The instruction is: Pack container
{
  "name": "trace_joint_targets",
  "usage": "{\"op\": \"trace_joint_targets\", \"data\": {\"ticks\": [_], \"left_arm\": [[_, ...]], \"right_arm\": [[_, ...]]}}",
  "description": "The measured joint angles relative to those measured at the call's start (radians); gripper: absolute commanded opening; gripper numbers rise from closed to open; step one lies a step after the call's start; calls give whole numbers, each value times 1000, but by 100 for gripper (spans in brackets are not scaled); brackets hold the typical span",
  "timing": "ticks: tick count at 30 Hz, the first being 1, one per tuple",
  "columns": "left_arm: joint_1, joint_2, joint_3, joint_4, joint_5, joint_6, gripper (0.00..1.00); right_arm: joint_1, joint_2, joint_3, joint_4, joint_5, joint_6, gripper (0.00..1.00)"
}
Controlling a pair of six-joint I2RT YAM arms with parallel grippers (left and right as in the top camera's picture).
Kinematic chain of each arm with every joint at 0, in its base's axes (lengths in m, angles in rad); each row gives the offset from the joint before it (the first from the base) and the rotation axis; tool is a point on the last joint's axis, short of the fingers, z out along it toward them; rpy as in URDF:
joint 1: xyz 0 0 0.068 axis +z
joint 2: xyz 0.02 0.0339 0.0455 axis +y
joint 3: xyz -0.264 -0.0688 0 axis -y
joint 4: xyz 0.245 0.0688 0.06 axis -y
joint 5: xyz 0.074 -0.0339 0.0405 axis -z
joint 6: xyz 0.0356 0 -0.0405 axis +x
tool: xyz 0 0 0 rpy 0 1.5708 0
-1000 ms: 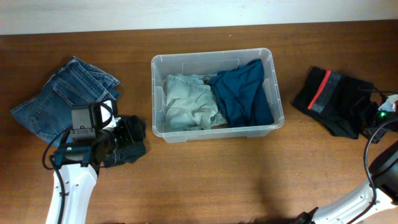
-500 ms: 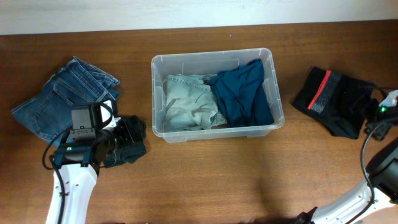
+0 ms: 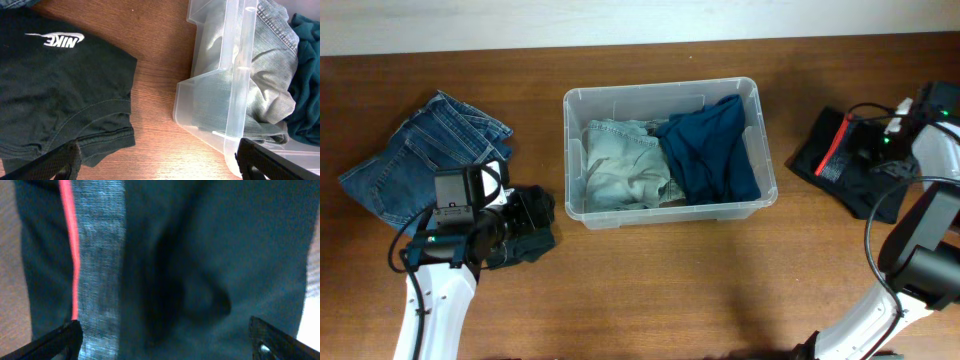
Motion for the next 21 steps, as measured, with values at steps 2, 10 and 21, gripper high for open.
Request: {"op": "trace_joint_targets", "data": {"ticks": [2,10,21], "left_arm": [[0,0,0,0,0,0,99],[0,0,0,0,0,0,99],[0,0,0,0,0,0,99]], "right_arm": [[10,0,0,5,8,0,98],[0,50,0,17,27,5,98],[2,112,27,13,27,9,75]]}}
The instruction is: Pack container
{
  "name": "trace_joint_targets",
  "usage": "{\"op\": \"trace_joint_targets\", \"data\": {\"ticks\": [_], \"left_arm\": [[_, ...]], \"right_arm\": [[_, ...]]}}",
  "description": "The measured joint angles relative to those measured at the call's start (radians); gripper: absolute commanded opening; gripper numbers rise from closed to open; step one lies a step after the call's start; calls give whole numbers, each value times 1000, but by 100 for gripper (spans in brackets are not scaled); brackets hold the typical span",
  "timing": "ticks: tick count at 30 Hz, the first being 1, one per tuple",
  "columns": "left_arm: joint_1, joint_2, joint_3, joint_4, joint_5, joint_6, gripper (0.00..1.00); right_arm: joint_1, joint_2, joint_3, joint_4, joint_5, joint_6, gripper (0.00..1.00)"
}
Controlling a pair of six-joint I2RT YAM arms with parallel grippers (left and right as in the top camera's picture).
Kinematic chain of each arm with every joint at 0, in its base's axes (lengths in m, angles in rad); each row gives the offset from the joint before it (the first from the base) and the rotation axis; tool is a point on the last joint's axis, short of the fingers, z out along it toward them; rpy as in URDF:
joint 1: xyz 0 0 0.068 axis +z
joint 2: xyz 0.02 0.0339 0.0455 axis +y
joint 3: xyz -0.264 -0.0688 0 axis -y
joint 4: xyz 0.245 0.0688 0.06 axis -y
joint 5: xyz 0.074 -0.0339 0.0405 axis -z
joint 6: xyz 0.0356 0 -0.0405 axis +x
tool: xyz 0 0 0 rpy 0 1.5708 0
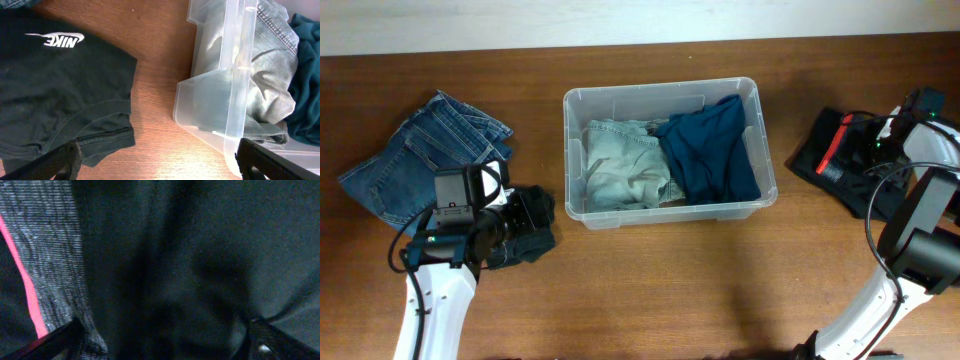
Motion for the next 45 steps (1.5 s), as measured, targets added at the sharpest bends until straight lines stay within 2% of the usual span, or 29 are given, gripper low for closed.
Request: {"op": "trace_joint_targets", "data": {"ticks": [4,11,20,28,38,45], "left_arm": [[0,0,0,0,0,0,99],[0,0,0,0,0,0,99],[0,0,0,0,0,0,100],[0,0,0,0,0,0,99],[0,0,0,0,0,0,99],[0,0,0,0,0,0,99]], "right_arm": [[1,3,3,2,-5,3,34],[5,4,12,-6,-16,-1,6],[5,23,105,-139,-42,-1,4],[8,-2,311,-323,-66,-1,4],[58,-153,382,-367,-69,-1,4],[75,-180,388,-393,-48,-1,4]]}}
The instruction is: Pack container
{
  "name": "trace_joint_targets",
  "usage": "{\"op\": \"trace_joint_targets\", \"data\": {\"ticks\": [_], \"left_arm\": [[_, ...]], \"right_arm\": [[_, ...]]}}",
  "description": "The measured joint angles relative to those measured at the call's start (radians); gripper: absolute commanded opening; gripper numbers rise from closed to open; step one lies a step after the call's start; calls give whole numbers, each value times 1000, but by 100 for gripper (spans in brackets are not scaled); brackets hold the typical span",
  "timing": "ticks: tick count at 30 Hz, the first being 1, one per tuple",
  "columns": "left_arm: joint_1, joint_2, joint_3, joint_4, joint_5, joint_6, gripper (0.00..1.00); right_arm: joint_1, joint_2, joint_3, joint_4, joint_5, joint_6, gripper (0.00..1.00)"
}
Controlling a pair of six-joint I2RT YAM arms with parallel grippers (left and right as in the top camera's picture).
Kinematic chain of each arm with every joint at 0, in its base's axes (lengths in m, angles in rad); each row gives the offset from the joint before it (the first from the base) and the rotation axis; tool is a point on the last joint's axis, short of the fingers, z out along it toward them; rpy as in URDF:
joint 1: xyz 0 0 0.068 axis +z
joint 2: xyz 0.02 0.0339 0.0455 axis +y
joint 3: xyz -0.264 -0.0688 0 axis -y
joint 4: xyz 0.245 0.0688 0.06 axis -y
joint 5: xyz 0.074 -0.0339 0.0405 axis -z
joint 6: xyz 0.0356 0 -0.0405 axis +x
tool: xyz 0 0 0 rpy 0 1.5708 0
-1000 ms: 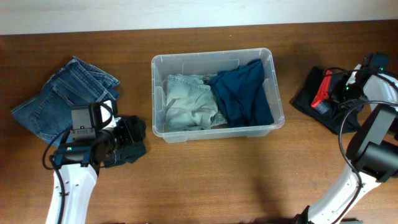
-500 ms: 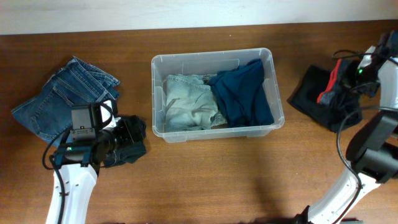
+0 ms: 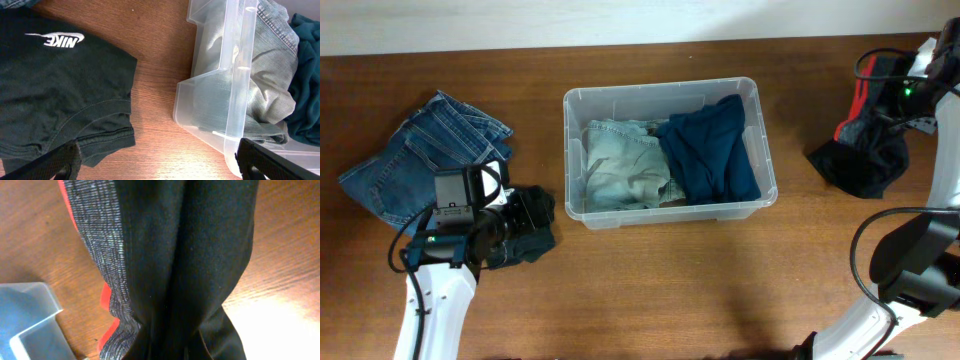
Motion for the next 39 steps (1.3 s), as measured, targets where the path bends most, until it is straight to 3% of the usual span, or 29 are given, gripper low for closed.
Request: {"op": "trace_joint_targets", "data": {"ticks": [15,25,39], "left_arm": [[0,0,0,0,0,0,100],[0,0,0,0,0,0,99],[0,0,0,0,0,0,99]], "right_arm": [[0,0,0,-11,4,0,4],[-14,0,-16,-17,115,53,4],[-126,7,-279,167,136,108,4]]}}
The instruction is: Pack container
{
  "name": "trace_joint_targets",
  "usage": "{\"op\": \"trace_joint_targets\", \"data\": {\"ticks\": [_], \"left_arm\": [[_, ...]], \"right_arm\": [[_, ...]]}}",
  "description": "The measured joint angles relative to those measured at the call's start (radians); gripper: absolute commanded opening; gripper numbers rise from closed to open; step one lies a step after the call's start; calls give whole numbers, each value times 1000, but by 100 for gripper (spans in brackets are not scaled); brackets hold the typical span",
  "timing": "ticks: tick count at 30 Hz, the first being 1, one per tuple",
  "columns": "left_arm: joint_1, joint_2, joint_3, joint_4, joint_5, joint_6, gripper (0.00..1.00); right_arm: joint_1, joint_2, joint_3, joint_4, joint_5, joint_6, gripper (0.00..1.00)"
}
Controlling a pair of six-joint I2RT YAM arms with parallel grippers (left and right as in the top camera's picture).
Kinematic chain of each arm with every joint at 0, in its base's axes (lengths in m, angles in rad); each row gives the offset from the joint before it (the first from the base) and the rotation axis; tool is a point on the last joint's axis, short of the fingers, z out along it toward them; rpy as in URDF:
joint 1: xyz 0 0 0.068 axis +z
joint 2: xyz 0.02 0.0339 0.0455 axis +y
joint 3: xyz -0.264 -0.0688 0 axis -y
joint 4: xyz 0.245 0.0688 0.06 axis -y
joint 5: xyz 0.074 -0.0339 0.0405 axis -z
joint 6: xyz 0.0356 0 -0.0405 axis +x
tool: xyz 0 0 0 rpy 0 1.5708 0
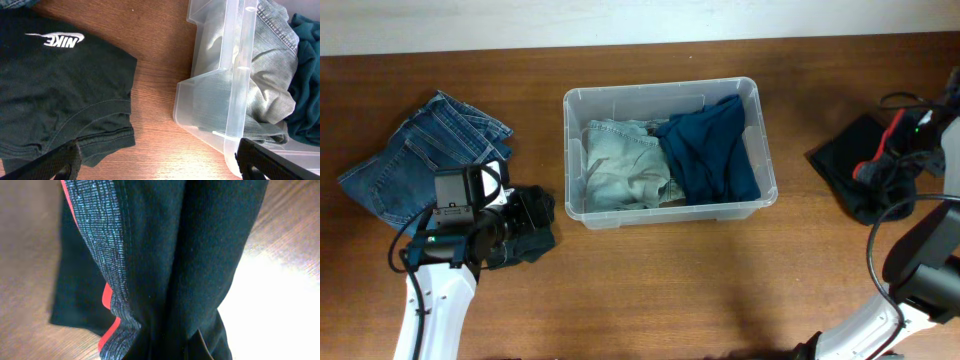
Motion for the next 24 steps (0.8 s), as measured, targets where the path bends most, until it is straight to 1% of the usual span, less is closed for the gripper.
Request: {"op": "trace_joint_targets", "data": {"ticks": [4,8,15,19,24], "left_arm": [[0,0,0,0,0,0,99],[0,0,0,0,0,0,99],[0,0,0,0,0,0,100],[0,0,0,0,0,0,100],[0,0,0,0,0,0,100]], "right_arm": [[-4,0,-61,55,3,2,4],[0,0,-105,72,3,1,4],[16,0,-115,71,17,1,4],[30,0,-113,50,37,13,4],[25,0,-67,-25,70,55,4]]}}
